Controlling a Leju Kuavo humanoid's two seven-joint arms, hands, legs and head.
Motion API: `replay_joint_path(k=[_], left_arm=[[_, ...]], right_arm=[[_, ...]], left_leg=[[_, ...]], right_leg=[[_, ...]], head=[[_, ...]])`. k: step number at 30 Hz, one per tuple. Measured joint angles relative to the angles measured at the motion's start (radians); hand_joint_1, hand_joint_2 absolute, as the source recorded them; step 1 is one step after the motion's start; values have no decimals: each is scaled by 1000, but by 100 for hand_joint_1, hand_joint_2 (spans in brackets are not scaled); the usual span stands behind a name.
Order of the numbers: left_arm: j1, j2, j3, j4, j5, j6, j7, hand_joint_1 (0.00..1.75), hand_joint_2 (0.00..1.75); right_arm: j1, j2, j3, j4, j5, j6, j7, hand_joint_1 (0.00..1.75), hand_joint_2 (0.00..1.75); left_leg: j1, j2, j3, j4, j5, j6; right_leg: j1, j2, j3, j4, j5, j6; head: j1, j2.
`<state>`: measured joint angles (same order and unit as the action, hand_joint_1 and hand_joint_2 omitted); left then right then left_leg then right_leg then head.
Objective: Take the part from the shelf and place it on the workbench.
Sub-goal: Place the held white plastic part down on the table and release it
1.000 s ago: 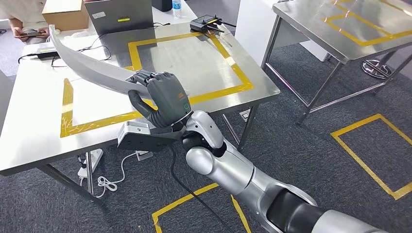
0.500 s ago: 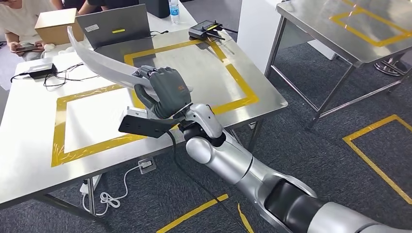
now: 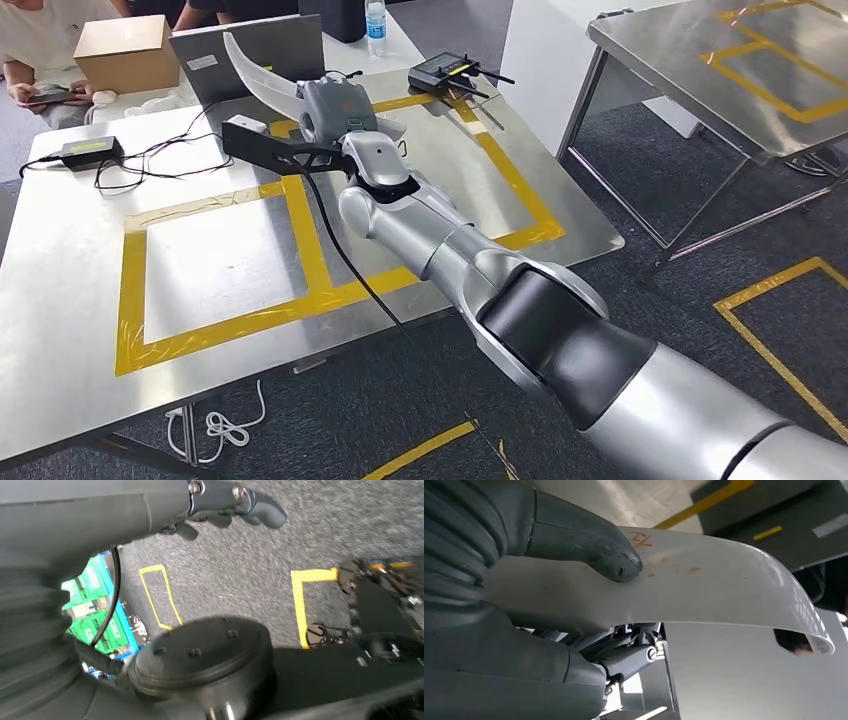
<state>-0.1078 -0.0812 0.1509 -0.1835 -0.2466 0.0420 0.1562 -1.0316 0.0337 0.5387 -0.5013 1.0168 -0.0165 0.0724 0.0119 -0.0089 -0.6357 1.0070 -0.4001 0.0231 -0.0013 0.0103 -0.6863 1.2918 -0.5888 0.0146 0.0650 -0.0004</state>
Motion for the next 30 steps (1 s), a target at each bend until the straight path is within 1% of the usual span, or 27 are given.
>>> replay_joint_path(k=[1,2,3,4,5,6,7,8,9,10,11,12,13,15,16,18,19,20,22,23,24,25,26,27,28,29,30], left_arm=[[0,-1,-1,0,-1,1,-2,0,175],[-1,-2,-1,0,2,3,-4,0,175],[-1,-3,-1,0,5,4,-5,0,175],[-1,-4,-1,0,7,5,-6,0,175],[-1,-4,-1,0,8,6,-5,0,175],[-2,-5,-1,0,7,7,-4,0,175],[-4,-5,-1,0,6,11,-1,0,175],[-5,-5,-1,0,6,16,2,0,131],[-5,-5,-1,0,6,22,5,0,87],[-6,-5,-1,0,6,29,7,0,44],[-6,-4,-1,1,6,35,8,0,0],[-6,-4,-1,1,5,39,8,0,0],[-7,-4,-1,1,3,40,10,0,0],[-10,-4,-1,1,2,38,15,0,0],[-10,-4,-1,1,2,37,20,0,0],[-11,-3,-1,1,5,36,32,0,0],[-11,-2,-1,1,6,34,39,0,0],[-11,0,-1,1,5,32,44,0,0],[-9,5,-1,1,6,32,50,0,0],[-8,6,-1,2,8,35,50,0,0],[-6,6,-1,2,10,39,50,0,0],[-4,6,-1,2,13,45,50,0,0],[-2,5,0,2,15,50,50,0,0],[0,5,0,3,19,56,50,0,0],[3,6,1,3,22,60,49,0,0],[5,6,2,4,24,64,47,0,0],[8,6,2,4,27,66,45,0,0]], right_arm=[[-3,1,-1,29,-8,10,3,131,131],[-3,2,-2,53,-11,15,1,87,87],[-3,2,-2,73,-10,17,-5,44,44],[-4,3,-2,90,-4,18,-14,0,0],[-5,3,-2,103,4,18,-24,0,0],[-5,5,-2,114,14,19,-35,0,0],[-5,9,-2,123,22,21,-45,0,0],[-4,13,-2,130,29,23,-53,0,0],[-3,18,-2,136,32,25,-60,0,0],[-2,23,-2,142,35,27,-66,0,0],[-2,27,-1,147,36,29,-73,0,0],[-3,32,-1,151,35,30,-80,0,0],[-3,38,-1,154,33,29,-89,0,0],[-4,45,-1,156,24,24,-109,0,0],[-5,48,-1,157,17,19,-120,0,0],[-9,51,-1,157,-8,5,-151,0,0],[-12,52,-1,155,-30,-9,-177,0,0],[-16,53,-2,149,-57,-33,-213,0,0],[-22,55,-10,108,-119,-108,-291,0,0],[-25,54,-16,66,-149,-144,-318,0,0],[-28,51,-21,12,-175,-169,-328,0,0],[-31,46,-25,-52,-199,-187,-330,0,0],[-34,39,-26,-118,-220,-203,-329,0,0],[-34,30,-26,-185,-240,-222,-332,0,0],[-30,19,-26,-253,-263,-254,-341,0,0],[-20,7,-26,-323,-288,-288,-349,0,0],[-6,-7,-26,-398,-310,-323,-353,0,0]], left_leg=[[1,-1,7,1,-7,-1],[2,-3,14,2,-14,-3],[4,-4,22,4,-22,-5],[5,-4,29,6,-29,-9],[4,-4,34,9,-36,-15],[4,-4,37,10,-41,-21],[3,-3,39,10,-45,-27],[1,-2,37,13,-47,-33],[1,-1,38,11,-52,-27],[0,1,40,11,-57,-13],[-2,3,42,12,-61,2],[-2,5,47,8,-65,18],[-2,6,50,7,-65,23],[-2,7,59,1,-62,17],[-1,7,62,-2,-60,11],[0,7,64,-5,-59,-5],[0,7,63,-5,-60,-11],[0,7,60,-4,-62,-12],[-3,7,57,-3,-65,-8],[-3,7,61,-7,-62,-6],[1,9,68,-16,-55,-8],[5,12,76,-27,-47,-10],[9,14,82,-37,-39,-13],[14,17,85,-43,-34,-15],[15,17,85,-44,-33,-15],[16,17,84,-42,-33,-15],[18,16,83,-39,-34,-16]], right_leg=[[-3,-1,-23,10,-19,4],[-6,-3,-32,-9,-12,7],[-8,-4,-24,-59,26,8],[-10,-6,-5,-130,82,8],[-9,-8,14,-198,130,6],[-7,-10,30,-247,156,1],[-4,-11,38,-275,170,-4],[-3,-10,42,-282,170,-10],[-3,-9,46,-283,172,-13],[-3,-8,50,-285,178,-15],[-3,-6,54,-285,178,-17],[-2,-5,57,-285,176,-18],[0,-3,58,-285,174,-21],[1,-2,60,-285,172,-26],[2,-2,60,-285,171,-28],[1,-3,60,-284,171,-30],[0,-3,60,-284,171,-29],[-2,-4,60,-284,170,-29],[-4,-4,61,-286,171,-26],[-3,-3,62,-288,172,-24],[-2,-3,63,-288,171,-21],[-1,-3,61,-280,161,-17],[0,-3,51,-253,139,-11],[-3,-4,32,-204,106,-5],[-5,-4,7,-140,69,1],[-10,-4,-19,-74,40,8],[-15,-4,-37,-29,27,14]], head=[[0,0],[1,0],[1,0],[1,0],[1,0],[2,0],[1,0],[1,0],[1,0],[0,0],[0,0],[0,0],[1,0],[1,0],[1,0],[1,0],[1,0],[0,0],[0,0],[0,0],[0,0],[1,0],[2,0],[2,0],[3,0],[3,0],[4,0]])
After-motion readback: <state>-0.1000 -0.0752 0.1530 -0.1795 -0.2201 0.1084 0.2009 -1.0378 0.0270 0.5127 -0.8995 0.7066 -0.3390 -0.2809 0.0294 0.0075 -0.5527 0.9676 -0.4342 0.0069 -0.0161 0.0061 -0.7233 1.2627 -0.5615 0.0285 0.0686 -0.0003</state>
